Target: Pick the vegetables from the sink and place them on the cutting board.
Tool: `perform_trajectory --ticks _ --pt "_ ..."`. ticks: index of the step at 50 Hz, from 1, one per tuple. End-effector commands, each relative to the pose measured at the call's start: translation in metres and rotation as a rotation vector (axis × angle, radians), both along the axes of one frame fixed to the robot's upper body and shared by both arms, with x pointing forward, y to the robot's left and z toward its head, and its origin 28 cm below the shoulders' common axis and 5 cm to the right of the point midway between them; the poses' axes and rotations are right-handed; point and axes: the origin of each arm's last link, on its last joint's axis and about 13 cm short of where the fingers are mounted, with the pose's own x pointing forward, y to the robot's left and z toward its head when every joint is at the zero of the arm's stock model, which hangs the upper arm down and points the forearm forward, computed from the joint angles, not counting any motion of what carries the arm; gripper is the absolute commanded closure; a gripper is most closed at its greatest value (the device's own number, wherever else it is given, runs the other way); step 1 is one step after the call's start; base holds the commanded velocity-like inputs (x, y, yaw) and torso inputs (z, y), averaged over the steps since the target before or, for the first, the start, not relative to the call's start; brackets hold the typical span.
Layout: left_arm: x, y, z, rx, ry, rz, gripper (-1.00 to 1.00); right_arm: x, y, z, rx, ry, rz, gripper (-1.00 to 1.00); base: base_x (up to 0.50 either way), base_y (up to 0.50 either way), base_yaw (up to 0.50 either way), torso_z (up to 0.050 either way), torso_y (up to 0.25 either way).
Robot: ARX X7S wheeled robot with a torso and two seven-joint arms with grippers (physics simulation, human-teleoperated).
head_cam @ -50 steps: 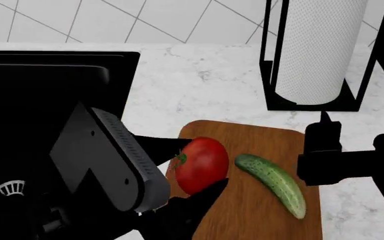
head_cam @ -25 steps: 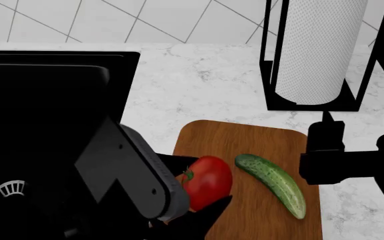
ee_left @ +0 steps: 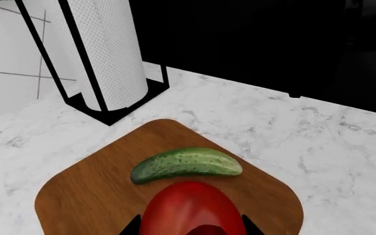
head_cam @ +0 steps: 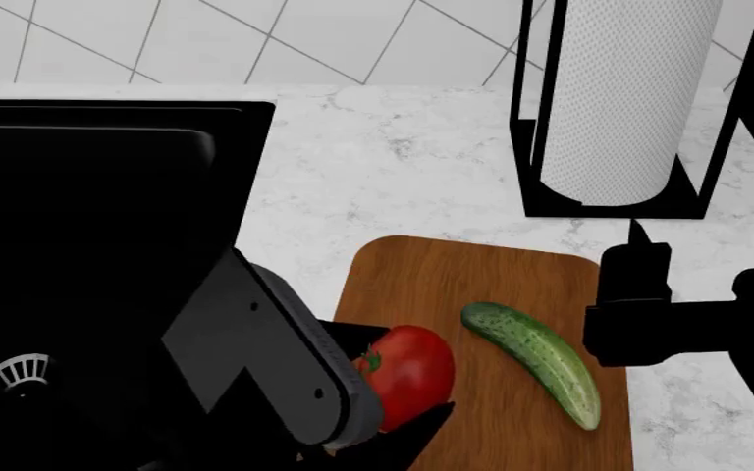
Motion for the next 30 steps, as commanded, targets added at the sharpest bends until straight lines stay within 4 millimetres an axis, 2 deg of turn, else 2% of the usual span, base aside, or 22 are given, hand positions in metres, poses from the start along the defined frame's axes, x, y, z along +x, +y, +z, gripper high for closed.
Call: perform_trajectory --ticks 1,30 --pt "-0.0006 -0.0007 -0.0021 0.005 0.006 0.005 1.00 0.0001 0.0004 -0.0008 0.001 0.003 0.000 -1.00 0.00 0.00 0.00 0.000 0.000" --pt "0.0012 -0.0010 -0.0091 0.040 0.017 0.010 1.00 0.0006 -0.0001 -0.0038 0.005 0.006 0.004 -1.00 0.00 0.00 0.00 0.000 0.000"
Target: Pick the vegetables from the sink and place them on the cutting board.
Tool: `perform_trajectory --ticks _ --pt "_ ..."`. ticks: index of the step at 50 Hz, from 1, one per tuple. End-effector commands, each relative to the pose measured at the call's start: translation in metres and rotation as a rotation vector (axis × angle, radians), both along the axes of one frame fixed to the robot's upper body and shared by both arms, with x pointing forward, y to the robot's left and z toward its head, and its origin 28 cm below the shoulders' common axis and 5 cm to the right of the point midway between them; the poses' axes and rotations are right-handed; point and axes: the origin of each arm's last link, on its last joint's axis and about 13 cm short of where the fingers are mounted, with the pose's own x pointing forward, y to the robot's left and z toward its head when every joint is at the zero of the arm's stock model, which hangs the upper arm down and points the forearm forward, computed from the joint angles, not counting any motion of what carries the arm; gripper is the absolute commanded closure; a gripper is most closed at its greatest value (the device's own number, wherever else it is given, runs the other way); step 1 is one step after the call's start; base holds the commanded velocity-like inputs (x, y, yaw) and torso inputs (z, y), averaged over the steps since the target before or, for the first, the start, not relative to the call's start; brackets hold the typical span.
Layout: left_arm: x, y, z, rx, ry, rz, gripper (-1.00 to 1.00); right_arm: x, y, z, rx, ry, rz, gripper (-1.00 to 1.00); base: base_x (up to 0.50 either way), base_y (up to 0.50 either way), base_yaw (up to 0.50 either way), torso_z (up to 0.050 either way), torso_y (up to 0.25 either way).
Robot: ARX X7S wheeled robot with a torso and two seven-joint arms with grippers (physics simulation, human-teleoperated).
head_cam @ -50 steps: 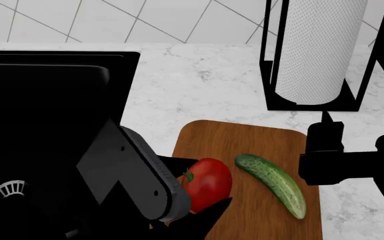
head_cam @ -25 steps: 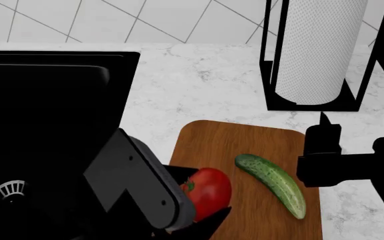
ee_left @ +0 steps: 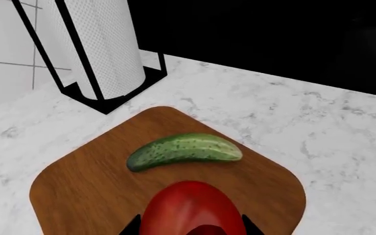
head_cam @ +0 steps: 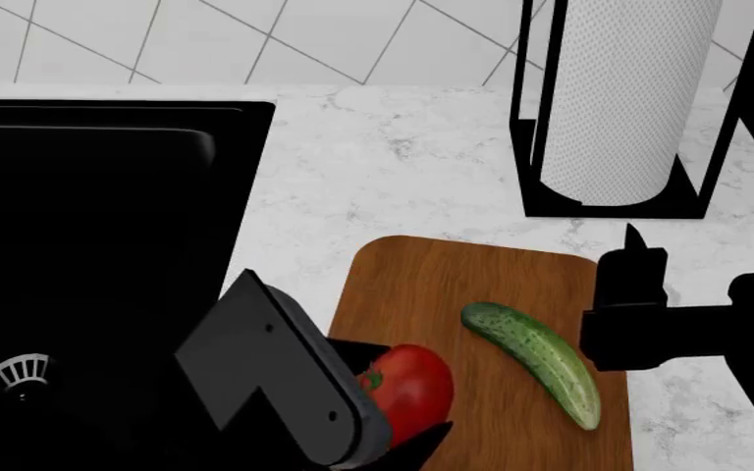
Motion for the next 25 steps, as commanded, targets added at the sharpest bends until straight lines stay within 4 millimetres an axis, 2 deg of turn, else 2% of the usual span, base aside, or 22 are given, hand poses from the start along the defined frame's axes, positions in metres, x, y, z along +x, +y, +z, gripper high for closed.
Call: perform_trajectory --ticks 1,12,13,25 --pt "0.0011 -0.0003 -0.0007 0.002 0.007 0.014 1.00 0.0004 -0.0005 -0.0011 0.000 0.002 -0.001 -1.00 0.00 0.00 0.00 0.000 0.000" --pt "0.0017 -0.0006 -0.0047 0.024 0.009 0.014 1.00 0.0000 -0.0006 -0.0020 0.001 0.003 -0.001 -1.00 0.00 0.00 0.00 0.000 0.001" --pt "0.0016 -0.0006 -0.0046 0.024 0.009 0.015 -1.00 -0.0001 -0.0007 -0.0020 0.000 0.003 -0.002 -1.00 0.00 0.00 0.00 0.000 0.000" --pt "0.0014 -0.0010 -0.0042 0.027 0.000 0.017 -1.00 -0.0002 -0.0007 -0.0020 0.001 0.003 -0.002 -1.00 0.00 0.00 0.00 0.000 0.000"
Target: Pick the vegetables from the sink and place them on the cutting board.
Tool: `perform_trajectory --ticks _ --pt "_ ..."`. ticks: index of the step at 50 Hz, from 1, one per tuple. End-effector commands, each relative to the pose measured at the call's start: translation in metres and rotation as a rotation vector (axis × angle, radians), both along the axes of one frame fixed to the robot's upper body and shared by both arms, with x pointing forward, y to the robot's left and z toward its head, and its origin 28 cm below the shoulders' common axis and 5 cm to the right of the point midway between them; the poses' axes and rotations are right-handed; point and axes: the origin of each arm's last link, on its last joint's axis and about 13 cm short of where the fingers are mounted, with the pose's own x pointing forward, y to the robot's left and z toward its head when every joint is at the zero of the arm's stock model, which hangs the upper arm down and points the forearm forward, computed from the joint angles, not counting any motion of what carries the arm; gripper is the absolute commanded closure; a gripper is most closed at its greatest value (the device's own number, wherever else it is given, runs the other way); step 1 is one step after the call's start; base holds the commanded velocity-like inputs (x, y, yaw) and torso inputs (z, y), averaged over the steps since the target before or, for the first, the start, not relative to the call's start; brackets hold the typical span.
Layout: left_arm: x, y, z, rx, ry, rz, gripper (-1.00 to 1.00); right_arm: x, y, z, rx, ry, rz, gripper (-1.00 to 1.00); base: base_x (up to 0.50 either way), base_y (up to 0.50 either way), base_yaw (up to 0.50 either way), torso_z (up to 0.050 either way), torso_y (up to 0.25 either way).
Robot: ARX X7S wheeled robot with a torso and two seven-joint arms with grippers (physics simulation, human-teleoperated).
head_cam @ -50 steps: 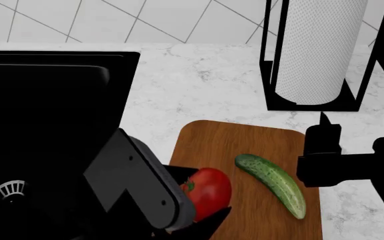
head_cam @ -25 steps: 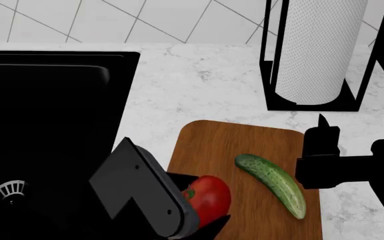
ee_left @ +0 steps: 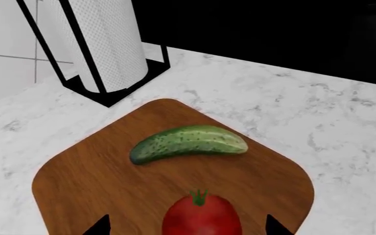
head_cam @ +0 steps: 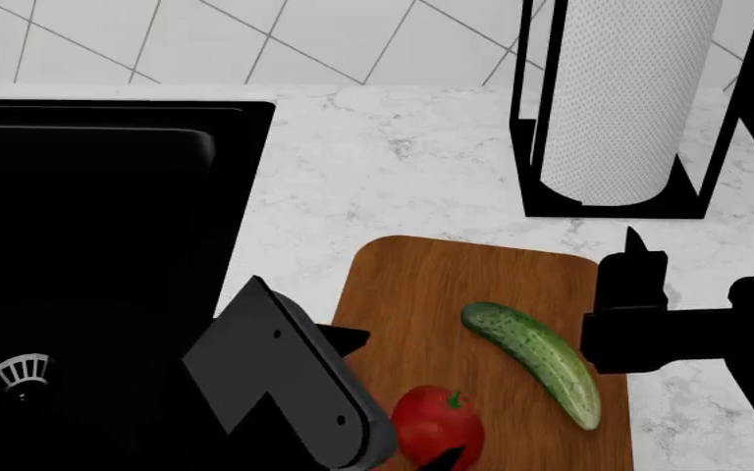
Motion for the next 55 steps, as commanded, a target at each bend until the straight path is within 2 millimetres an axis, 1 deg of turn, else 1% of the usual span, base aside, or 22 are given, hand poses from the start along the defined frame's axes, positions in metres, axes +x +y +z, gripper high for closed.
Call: perform_trajectory --ticks 1,6,10,13,17,24,26,29,31,36,39,45,55 --pt "0.000 0.000 0.000 0.002 -0.005 0.003 -1.00 0.000 0.000 0.000 0.001 0.000 0.000 -1.00 0.00 0.00 0.00 0.000 0.000" --pt "-0.001 -0.001 0.000 0.004 -0.008 0.000 -1.00 -0.001 0.000 0.001 -0.001 -0.003 0.001 -1.00 0.00 0.00 0.00 0.000 0.000" --pt "-0.002 0.000 0.004 -0.007 -0.016 -0.001 -1.00 -0.002 0.000 0.001 -0.002 -0.003 0.001 -1.00 0.00 0.00 0.00 0.000 0.000" --pt "-0.008 0.002 0.013 -0.050 -0.049 -0.014 -1.00 -0.002 0.001 0.002 -0.001 -0.004 0.001 -1.00 0.00 0.00 0.00 0.000 0.000" --pt "-0.009 0.006 0.028 -0.097 -0.085 0.001 -1.00 -0.002 0.001 0.002 -0.002 -0.005 0.002 -1.00 0.00 0.00 0.00 0.000 0.000" --pt "-0.011 0.011 0.043 -0.150 -0.124 0.014 -1.00 -0.004 -0.001 0.003 -0.003 -0.006 -0.001 -1.00 0.00 0.00 0.00 0.000 0.000" --pt "-0.010 0.014 0.049 -0.181 -0.144 0.037 -1.00 -0.004 -0.001 0.003 -0.002 -0.007 0.000 -1.00 0.00 0.00 0.00 0.000 0.000" --pt "-0.010 0.021 0.056 -0.237 -0.219 0.080 -1.00 -0.003 -0.001 0.002 -0.001 -0.007 0.001 -1.00 0.00 0.00 0.00 0.000 0.000" --pt "-0.013 0.028 0.061 -0.279 -0.243 0.118 -1.00 -0.004 0.000 0.001 -0.001 -0.010 0.003 -1.00 0.00 0.00 0.00 0.000 0.000" --pt "-0.020 0.038 0.065 -0.303 -0.315 0.192 -1.00 -0.006 0.001 0.004 0.006 -0.028 0.003 -1.00 0.00 0.00 0.00 0.000 0.000" --pt "-0.028 0.046 0.063 -0.316 -0.366 0.236 -1.00 -0.015 0.004 0.007 0.005 -0.058 0.013 -1.00 0.00 0.00 0.00 0.000 0.000" --pt "-0.038 0.049 0.061 -0.327 -0.478 0.322 -1.00 -0.024 0.005 0.013 0.024 -0.107 0.006 -1.00 0.00 0.00 0.00 0.000 0.000" --pt "-0.062 0.053 0.070 -0.399 -0.521 0.346 -1.00 -0.051 0.003 0.023 0.065 -0.203 -0.008 -1.00 0.00 0.00 0.00 0.000 0.000"
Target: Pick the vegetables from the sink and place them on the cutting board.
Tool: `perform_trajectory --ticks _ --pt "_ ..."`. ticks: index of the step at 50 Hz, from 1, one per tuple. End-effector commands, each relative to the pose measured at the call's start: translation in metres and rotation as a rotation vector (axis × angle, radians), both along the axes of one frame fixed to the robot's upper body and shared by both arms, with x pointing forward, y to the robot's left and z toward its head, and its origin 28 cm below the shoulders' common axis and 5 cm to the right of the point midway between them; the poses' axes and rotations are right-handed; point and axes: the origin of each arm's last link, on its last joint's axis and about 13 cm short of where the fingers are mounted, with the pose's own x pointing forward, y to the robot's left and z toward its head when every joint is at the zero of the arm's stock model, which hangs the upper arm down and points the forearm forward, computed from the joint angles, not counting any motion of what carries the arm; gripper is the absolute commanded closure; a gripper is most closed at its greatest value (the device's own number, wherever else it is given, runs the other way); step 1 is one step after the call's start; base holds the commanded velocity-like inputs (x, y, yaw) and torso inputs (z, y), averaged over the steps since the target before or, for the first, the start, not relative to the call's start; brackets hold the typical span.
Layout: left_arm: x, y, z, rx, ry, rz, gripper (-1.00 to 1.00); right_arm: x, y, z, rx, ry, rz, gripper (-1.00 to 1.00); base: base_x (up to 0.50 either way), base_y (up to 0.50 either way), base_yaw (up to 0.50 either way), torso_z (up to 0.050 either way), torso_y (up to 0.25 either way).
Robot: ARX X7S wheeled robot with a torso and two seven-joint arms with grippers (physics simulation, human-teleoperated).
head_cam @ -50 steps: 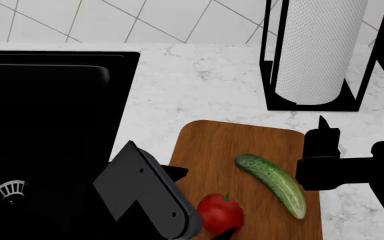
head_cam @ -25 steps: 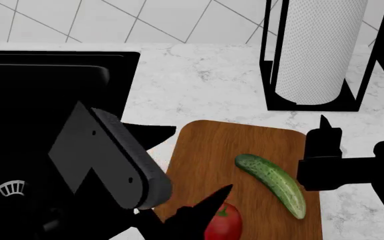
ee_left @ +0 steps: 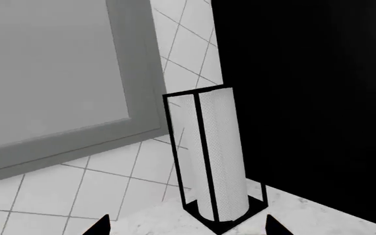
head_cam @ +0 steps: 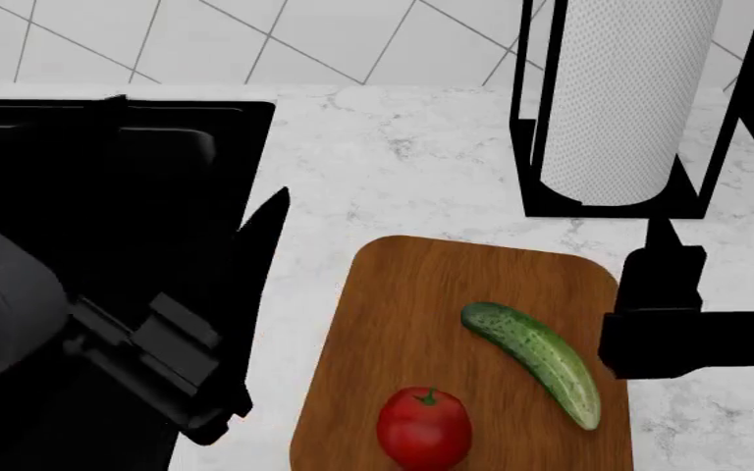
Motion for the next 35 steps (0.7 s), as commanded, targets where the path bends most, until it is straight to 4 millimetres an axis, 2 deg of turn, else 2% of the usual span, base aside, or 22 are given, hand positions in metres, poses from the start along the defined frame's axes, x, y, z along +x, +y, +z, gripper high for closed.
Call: perform_trajectory --ticks 1,7,11,18,35 --pt "-0.023 0.008 0.006 -0.076 -0.091 0.069 -1.00 -0.024 0.001 0.010 0.031 -0.091 -0.006 -1.00 0.00 0.00 0.00 0.000 0.000" --pt "-0.038 0.012 0.009 -0.118 -0.116 0.079 -1.00 -0.039 0.004 0.017 0.038 -0.144 0.008 -1.00 0.00 0.00 0.00 0.000 0.000" --pt "-0.056 0.017 0.015 -0.157 -0.162 0.082 -1.00 -0.047 0.005 0.019 0.044 -0.177 0.013 -1.00 0.00 0.00 0.00 0.000 0.000" --pt "-0.064 0.023 0.025 -0.207 -0.208 0.094 -1.00 -0.062 0.007 0.023 0.062 -0.231 0.008 -1.00 0.00 0.00 0.00 0.000 0.000" --pt "-0.092 0.027 0.028 -0.257 -0.279 0.085 -1.00 -0.092 0.009 0.030 0.121 -0.359 0.012 -1.00 0.00 0.00 0.00 0.000 0.000"
